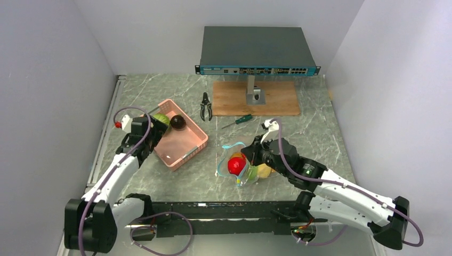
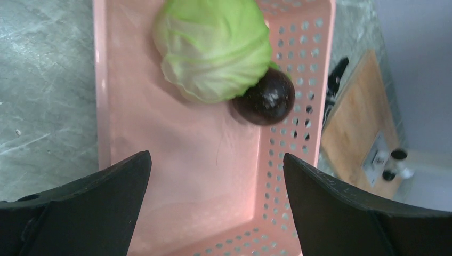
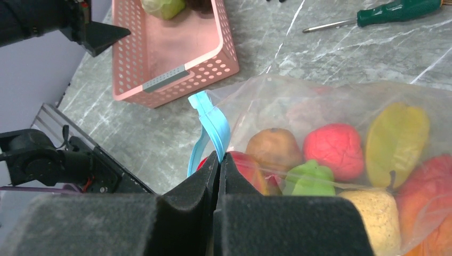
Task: Place the food in the zip-top bag and seal the zipper
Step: Pick up the fake fruit from the bin.
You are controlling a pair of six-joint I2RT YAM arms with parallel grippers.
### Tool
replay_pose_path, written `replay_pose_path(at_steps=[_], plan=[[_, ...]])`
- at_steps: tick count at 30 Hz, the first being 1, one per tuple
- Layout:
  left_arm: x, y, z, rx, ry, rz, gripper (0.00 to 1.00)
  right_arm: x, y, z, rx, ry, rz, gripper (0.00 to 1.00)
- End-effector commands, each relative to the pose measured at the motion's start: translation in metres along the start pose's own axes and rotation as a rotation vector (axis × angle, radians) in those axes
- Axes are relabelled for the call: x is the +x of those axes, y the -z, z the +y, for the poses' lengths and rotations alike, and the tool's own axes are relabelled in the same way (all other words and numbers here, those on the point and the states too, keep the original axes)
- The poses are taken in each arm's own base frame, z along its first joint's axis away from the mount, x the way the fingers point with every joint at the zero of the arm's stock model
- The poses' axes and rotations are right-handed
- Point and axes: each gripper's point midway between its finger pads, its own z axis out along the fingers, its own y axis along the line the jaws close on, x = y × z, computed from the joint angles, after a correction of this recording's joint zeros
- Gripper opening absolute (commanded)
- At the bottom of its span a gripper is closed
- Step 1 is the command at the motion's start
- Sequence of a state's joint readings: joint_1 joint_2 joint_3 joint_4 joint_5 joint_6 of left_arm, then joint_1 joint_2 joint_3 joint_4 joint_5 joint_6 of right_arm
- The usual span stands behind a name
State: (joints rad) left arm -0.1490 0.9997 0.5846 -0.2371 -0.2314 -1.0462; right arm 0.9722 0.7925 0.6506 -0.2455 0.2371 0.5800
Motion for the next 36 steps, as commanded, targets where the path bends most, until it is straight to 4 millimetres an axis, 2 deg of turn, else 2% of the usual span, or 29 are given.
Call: replay_pose_path(at_steps=[1, 5, 9, 12, 14, 19, 23, 29, 34, 36], plan=[[-0.023, -0.016, -0.023, 0.034, 0.215, -0.016, 1.0, -0.024, 0.013, 0.009, -0.026, -0.045, -0.079, 0.0], [-0.022, -0.037, -0.03, 0.039, 0.28, 0.019, 1.0, -0.023, 0.014, 0.009, -0.031, -0.055, -0.082, 0.0], [-0.011, -0.056, -0.047, 0.063, 0.309, 0.092, 1.0, -0.02, 0.011, 0.011, -0.04, -0.057, -0.067, 0.0], [0.0, -0.062, -0.066, 0.099, 0.341, 0.112, 1.0, -0.019, 0.007, 0.014, -0.043, -0.047, -0.048, 0.0], [0.003, -0.067, -0.071, 0.08, 0.34, 0.087, 1.0, -0.022, 0.006, 0.018, -0.046, -0.038, -0.041, 0.0], [0.012, -0.086, -0.058, -0.037, 0.414, 0.045, 1.0, -0.029, 0.011, 0.018, -0.044, -0.054, -0.063, 0.0], [0.019, -0.097, -0.064, -0.061, 0.445, 0.032, 1.0, -0.029, 0.014, 0.016, -0.044, -0.07, -0.075, 0.0], [0.022, -0.11, -0.06, -0.092, 0.458, 0.008, 0.99, -0.031, 0.017, 0.013, -0.027, -0.062, -0.078, 0.0], [0.026, -0.111, -0.042, -0.131, 0.475, -0.011, 0.85, -0.033, 0.018, 0.013, -0.029, -0.067, -0.091, 0.0], [0.026, -0.112, -0.044, -0.097, 0.502, -0.019, 0.78, -0.034, 0.018, 0.014, -0.032, -0.066, -0.091, 0.0]])
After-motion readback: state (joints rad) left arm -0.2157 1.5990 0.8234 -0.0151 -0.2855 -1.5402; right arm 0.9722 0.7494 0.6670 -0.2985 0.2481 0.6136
